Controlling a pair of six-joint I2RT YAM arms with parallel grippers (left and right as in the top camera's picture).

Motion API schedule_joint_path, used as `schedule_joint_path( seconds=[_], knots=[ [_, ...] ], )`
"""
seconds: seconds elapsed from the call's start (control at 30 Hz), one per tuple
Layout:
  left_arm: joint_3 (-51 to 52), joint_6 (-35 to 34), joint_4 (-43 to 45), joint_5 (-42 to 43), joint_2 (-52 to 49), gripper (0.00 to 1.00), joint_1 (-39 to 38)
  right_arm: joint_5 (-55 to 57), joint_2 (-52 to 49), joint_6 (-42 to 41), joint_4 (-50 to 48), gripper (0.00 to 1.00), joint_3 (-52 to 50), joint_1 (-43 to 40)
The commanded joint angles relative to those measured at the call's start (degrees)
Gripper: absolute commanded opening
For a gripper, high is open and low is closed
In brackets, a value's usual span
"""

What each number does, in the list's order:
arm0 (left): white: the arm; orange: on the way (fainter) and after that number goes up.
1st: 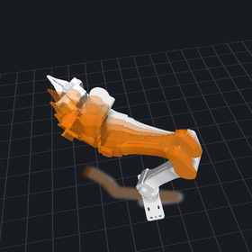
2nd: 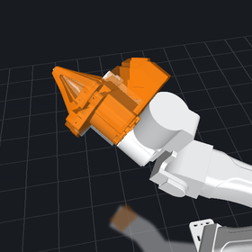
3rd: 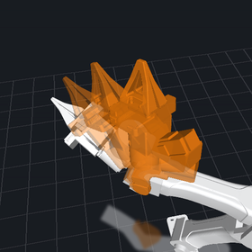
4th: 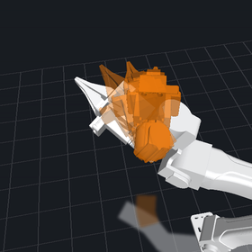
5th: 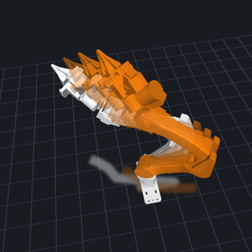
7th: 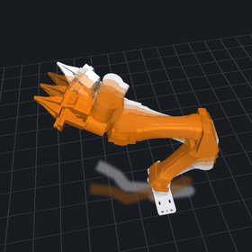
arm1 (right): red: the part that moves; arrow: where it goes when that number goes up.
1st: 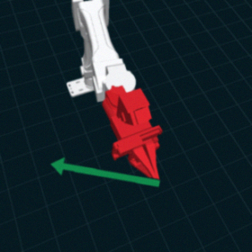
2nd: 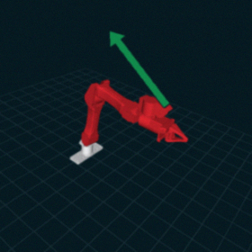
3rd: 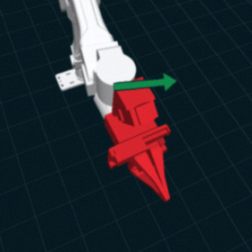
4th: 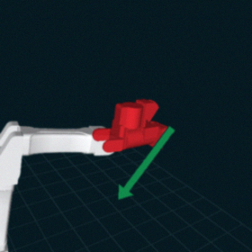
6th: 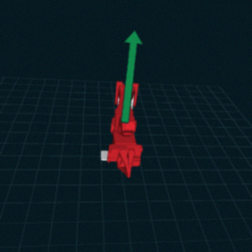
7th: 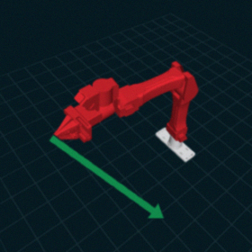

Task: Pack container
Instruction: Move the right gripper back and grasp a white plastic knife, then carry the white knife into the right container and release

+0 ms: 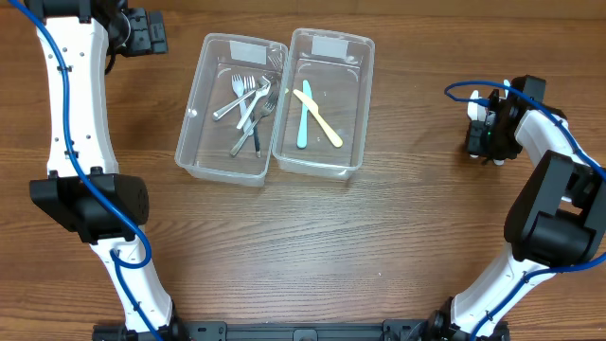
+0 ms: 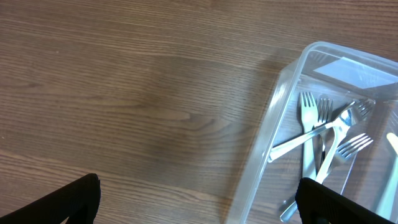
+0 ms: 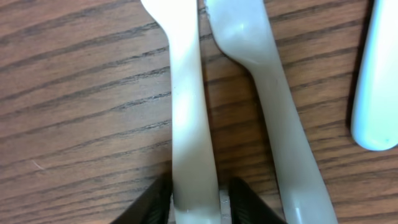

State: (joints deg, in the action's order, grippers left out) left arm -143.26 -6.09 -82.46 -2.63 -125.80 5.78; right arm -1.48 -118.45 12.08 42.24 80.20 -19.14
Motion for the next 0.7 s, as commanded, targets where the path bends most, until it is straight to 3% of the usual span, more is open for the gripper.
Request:
schedule_joint_path(
  seconds=[0.0,0.1,0.27,0.67],
  knots=[
    [-0.48,-1.25,0.22,-0.33,0.0,1.0,0.48,-0.92,-2.12,-0.52,1.22,0.24,0.48,-0.2],
    [-0.48,-1.25,0.22,-0.35,0.0,1.0,0.48,-0.96,-2.1,-2.01,2.21,0.15,0.57,-0.11],
    [-0.48,-1.25,0.22,-0.33,0.0,1.0,0.48,-1.22,-1.97,-9.2,6.14,0.12,4.42,-0.09],
    [-0.48,-1.25,0.22,-0.33,0.0,1.0,0.48,-3.56,1.53,-9.14,20.83,0.11,26.27,6.12]
  ],
)
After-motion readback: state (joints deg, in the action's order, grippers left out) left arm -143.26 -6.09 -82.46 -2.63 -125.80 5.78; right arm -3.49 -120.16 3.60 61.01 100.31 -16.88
